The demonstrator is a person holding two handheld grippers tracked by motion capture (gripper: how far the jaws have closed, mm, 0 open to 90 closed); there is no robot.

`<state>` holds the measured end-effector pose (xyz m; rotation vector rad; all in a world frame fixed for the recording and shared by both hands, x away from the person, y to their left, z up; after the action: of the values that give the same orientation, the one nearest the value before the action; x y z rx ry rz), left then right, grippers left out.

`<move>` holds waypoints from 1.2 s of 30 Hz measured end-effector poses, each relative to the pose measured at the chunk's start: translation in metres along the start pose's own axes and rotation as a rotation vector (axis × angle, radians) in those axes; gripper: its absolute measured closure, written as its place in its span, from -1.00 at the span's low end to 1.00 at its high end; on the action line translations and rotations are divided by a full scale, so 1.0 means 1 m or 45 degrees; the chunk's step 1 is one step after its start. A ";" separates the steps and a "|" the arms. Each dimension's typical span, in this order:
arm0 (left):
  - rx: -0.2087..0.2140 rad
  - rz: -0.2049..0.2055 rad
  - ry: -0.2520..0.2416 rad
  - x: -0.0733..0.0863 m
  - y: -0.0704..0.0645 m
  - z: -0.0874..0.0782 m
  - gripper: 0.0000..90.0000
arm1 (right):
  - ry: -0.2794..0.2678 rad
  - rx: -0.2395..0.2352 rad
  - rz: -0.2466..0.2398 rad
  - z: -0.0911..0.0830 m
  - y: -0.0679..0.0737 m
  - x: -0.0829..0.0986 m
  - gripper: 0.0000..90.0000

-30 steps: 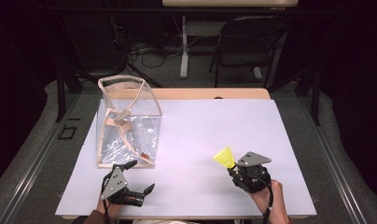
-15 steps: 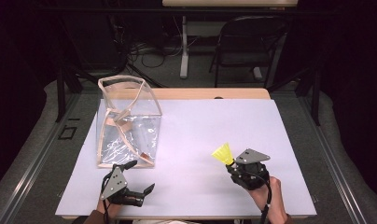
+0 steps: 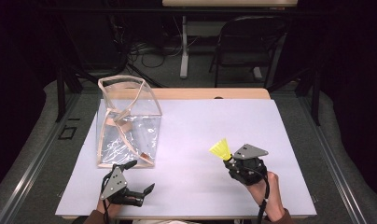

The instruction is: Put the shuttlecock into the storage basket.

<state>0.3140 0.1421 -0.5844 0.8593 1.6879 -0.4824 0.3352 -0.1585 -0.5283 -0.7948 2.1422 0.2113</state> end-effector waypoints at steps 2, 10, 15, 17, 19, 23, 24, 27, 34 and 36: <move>0.000 0.000 0.000 0.000 0.000 0.000 -1.00 | -0.004 -0.002 -0.004 0.001 0.000 -0.002 0.44; 0.001 -0.001 -0.002 0.000 0.000 0.000 -1.00 | -0.018 -0.015 -0.005 0.005 -0.001 -0.007 0.44; 0.000 -0.005 -0.005 0.000 0.000 0.000 -1.00 | -0.027 -0.020 -0.010 0.008 -0.002 -0.011 0.44; 0.000 -0.002 -0.004 0.000 0.000 0.000 -1.00 | -0.031 -0.023 -0.013 0.009 -0.001 -0.014 0.44; 0.001 -0.002 -0.004 0.000 0.000 0.000 -1.00 | -0.038 -0.025 -0.019 0.010 -0.001 -0.015 0.44; 0.000 -0.002 -0.005 -0.001 0.000 0.000 -1.00 | -0.047 -0.030 -0.026 0.013 -0.001 -0.020 0.44; 0.000 -0.002 -0.005 -0.001 0.000 0.000 -1.00 | -0.049 -0.031 -0.022 0.013 -0.001 -0.021 0.44; 0.002 -0.002 -0.005 -0.001 0.000 0.000 -1.00 | -0.057 -0.039 -0.032 0.016 -0.001 -0.026 0.44; 0.005 -0.004 -0.009 -0.001 -0.001 0.000 -1.00 | -0.059 -0.052 -0.033 0.023 0.000 -0.032 0.44; 0.006 -0.003 -0.008 -0.001 -0.001 0.000 -1.00 | -0.063 -0.051 -0.037 0.024 -0.001 -0.034 0.44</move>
<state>0.3135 0.1416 -0.5836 0.8583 1.6829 -0.4906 0.3675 -0.1335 -0.5182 -0.8351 2.0846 0.2563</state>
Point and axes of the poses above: each handheld gripper's, and its own axes: z roughly forward along the jaws, x roughly out of its underside, y roughly to its left, the point moved 9 cm from there along z, roughly forward along the jaws, and after that the axes turned 2 degrees about -x, right-handed, at the moved point
